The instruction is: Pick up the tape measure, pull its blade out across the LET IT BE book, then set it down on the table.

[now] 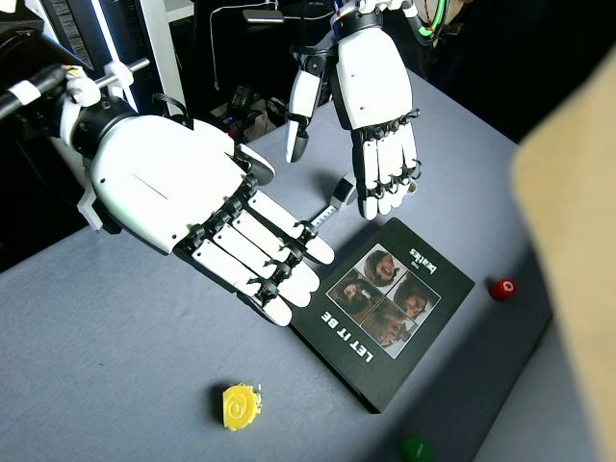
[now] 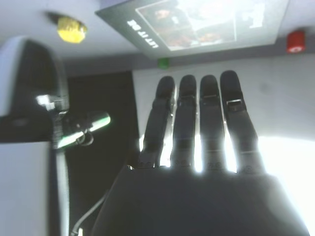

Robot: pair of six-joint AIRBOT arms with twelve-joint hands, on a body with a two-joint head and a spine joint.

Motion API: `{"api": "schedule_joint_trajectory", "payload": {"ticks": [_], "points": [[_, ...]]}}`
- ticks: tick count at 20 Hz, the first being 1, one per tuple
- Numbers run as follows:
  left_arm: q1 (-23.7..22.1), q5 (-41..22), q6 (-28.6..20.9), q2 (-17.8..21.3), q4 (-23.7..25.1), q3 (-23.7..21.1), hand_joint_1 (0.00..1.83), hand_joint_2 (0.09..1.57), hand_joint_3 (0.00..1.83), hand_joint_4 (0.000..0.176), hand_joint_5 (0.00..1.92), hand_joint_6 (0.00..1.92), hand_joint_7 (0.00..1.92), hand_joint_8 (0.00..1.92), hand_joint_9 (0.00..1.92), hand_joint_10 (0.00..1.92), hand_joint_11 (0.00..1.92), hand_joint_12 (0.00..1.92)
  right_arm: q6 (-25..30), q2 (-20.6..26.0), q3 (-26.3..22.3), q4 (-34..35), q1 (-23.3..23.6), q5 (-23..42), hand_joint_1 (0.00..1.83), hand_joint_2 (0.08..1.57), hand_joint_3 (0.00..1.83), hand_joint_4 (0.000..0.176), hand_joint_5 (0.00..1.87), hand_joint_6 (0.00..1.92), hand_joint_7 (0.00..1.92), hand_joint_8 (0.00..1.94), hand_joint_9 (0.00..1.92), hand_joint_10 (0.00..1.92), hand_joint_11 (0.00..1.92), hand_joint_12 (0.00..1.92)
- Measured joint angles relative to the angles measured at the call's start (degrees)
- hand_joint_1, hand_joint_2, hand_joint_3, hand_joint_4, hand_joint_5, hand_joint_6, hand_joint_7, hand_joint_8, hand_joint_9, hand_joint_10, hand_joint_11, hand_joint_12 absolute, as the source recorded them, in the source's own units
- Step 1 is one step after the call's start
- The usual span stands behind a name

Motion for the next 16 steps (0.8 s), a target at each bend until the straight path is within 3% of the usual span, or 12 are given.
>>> {"api": "schedule_joint_trajectory", "payload": {"ticks": [2, 5, 7, 9, 11, 14, 16], "points": [[0.02, -0.02, -3.72, 0.9, -2.54, 0.44, 0.91, 1.05, 0.0, 0.0, 0.36, 0.01, 0.34, 0.01, 0.31, 0.01, 0.04, 0.79, -0.04, -0.09, 0.39, 0.07, 0.09, 0.72, 0.13, 1.0, 0.0, 0.065, 0.02, 0.0, 0.04, 0.0, 0.04, 0.0, 0.0, 0.35], [0.31, -0.76, -3.91, 1.97, -7.45, 2.91, 0.94, 1.06, 0.0, 0.0, 0.51, 0.01, 0.46, 0.01, 0.39, 0.01, 0.1, 0.81, -3.28, -0.98, 0.76, 0.33, -0.2, 0.09, 0.11, 1.01, 0.0, 0.063, 0.04, 0.0, 0.08, 0.01, 0.07, 0.01, 0.0, 0.44], [0.35, -0.83, -7.72, 2.56, -9.86, 3.69, 0.96, 1.06, 0.0, 0.0, 0.48, 0.0, 0.46, 0.01, 0.39, 0.01, 0.11, 0.81, 0.17, -1.18, 1.14, -1.11, -1.38, -0.24, 0.12, 1.0, 0.0, 0.063, 0.04, 0.0, 0.08, 0.01, 0.07, 0.01, 0.0, 0.44], [1.6, -0.02, -17.03, 2.6, -9.73, 3.85, 0.98, 1.06, 0.0, 0.0, 0.45, 0.0, 0.44, 0.0, 0.39, 0.01, 0.11, 0.81, 8.9, -1.86, 2.1, -5.79, -3.54, -1.9, 0.12, 1.0, 0.0, 0.064, 0.04, 0.0, 0.08, 0.0, 0.07, 0.0, 0.0, 0.43], [2.58, 1.9, -24.13, 2.62, -8.96, 3.85, 1.0, 1.06, 0.0, 0.0, 0.4, 0.0, 0.39, 0.0, 0.35, 0.0, 0.1, 0.8, 9.35, -2.45, 1.7, -6.49, -4.15, -5.92, 0.16, 1.0, 0.0, 0.064, 0.04, 0.0, 0.08, 0.0, 0.06, 0.0, 0.0, 0.42], [2.69, 3.72, -25.57, 2.97, -7.15, 4.09, 1.01, 1.05, 0.0, 0.0, 0.42, 0.01, 0.4, 0.0, 0.37, 0.01, 0.1, 0.8, 8.81, -2.45, 1.46, -8.0, -5.64, -6.75, 0.16, 1.0, 0.0, 0.064, 0.04, 0.0, 0.09, 0.0, 0.06, 0.0, 0.0, 0.42], [4.81, 6.99, -32.22, 2.97, -1.84, 4.2, 1.01, 1.05, 0.0, 0.0, 0.42, 0.01, 0.4, 0.01, 0.37, 0.01, 0.09, 0.8, 8.85, -2.58, 1.42, -10.8, -6.32, -6.43, 0.16, 1.0, 0.0, 0.064, 0.04, 0.0, 0.09, 0.0, 0.06, 0.0, 0.0, 0.42]]}}
